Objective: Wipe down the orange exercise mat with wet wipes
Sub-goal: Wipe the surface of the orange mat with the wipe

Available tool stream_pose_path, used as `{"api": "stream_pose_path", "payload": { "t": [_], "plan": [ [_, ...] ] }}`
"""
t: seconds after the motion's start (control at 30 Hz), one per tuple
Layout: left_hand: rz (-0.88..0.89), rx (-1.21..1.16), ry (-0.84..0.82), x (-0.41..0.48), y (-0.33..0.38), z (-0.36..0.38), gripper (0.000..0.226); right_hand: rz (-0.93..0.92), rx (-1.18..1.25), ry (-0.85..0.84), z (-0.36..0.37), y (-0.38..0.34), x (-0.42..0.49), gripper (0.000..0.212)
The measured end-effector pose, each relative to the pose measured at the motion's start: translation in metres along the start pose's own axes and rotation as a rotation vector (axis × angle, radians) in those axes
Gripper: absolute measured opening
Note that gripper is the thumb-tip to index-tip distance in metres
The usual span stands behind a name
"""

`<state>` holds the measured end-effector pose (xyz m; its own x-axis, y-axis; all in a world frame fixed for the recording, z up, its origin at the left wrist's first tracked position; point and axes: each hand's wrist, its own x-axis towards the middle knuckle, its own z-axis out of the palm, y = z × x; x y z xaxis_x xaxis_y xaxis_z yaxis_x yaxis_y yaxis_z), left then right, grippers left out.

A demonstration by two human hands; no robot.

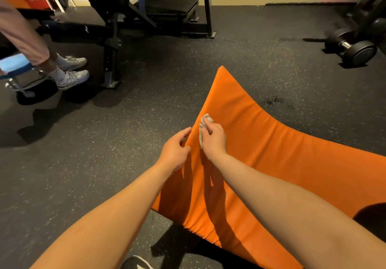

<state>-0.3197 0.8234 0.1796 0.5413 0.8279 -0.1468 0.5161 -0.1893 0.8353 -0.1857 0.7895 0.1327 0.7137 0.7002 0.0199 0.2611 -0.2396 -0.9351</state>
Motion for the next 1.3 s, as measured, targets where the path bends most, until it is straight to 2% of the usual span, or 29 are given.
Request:
{"api": "stream_pose_path", "payload": {
  "t": [0.13,0.23,0.37,0.47,0.57,0.67,0.8,0.9,0.97,1.1,1.2,1.3],
  "plan": [
    [-0.064,-0.07,0.086,0.001,-0.009,-0.005,0.042,-0.103,0.003,-0.123,0.018,0.007,-0.036,0.042],
    [-0.127,-0.143,0.115,-0.003,-0.02,-0.004,0.044,-0.19,-0.025,-0.247,0.025,0.025,-0.064,0.049],
    [-0.123,-0.149,0.112,-0.009,-0.021,-0.003,0.044,-0.218,-0.047,-0.171,0.021,0.02,-0.04,0.049],
    [-0.133,-0.052,0.044,-0.012,-0.02,-0.005,0.05,-0.141,-0.07,-0.085,0.018,0.009,-0.012,0.047],
    [-0.153,-0.01,-0.062,-0.027,-0.027,-0.006,0.065,-0.096,-0.084,-0.107,0.025,0.012,-0.024,0.044],
    [-0.182,-0.057,-0.116,-0.052,-0.035,-0.007,0.074,-0.138,-0.111,-0.183,0.035,0.032,-0.059,0.046],
    [-0.178,-0.039,-0.058,-0.072,-0.046,-0.005,0.075,-0.193,-0.128,-0.269,0.038,0.043,-0.096,0.054],
    [-0.165,-0.021,0.04,-0.077,-0.045,-0.008,0.056,-0.22,-0.129,-0.241,0.035,0.033,-0.084,0.054],
    [-0.15,-0.005,0.045,-0.077,-0.042,-0.009,0.05,-0.204,-0.112,-0.184,0.03,0.026,-0.063,0.053],
    [-0.103,0.095,-0.035,-0.084,-0.032,-0.006,0.059,-0.079,-0.103,-0.123,0.024,0.02,-0.047,0.051],
    [-0.061,0.084,-0.022,-0.09,-0.036,-0.006,0.064,-0.148,-0.096,-0.158,0.027,0.031,-0.068,0.055],
    [-0.058,0.053,0.049,-0.088,-0.039,-0.01,0.059,-0.233,-0.091,-0.256,0.029,0.048,-0.095,0.054]
  ]
}}
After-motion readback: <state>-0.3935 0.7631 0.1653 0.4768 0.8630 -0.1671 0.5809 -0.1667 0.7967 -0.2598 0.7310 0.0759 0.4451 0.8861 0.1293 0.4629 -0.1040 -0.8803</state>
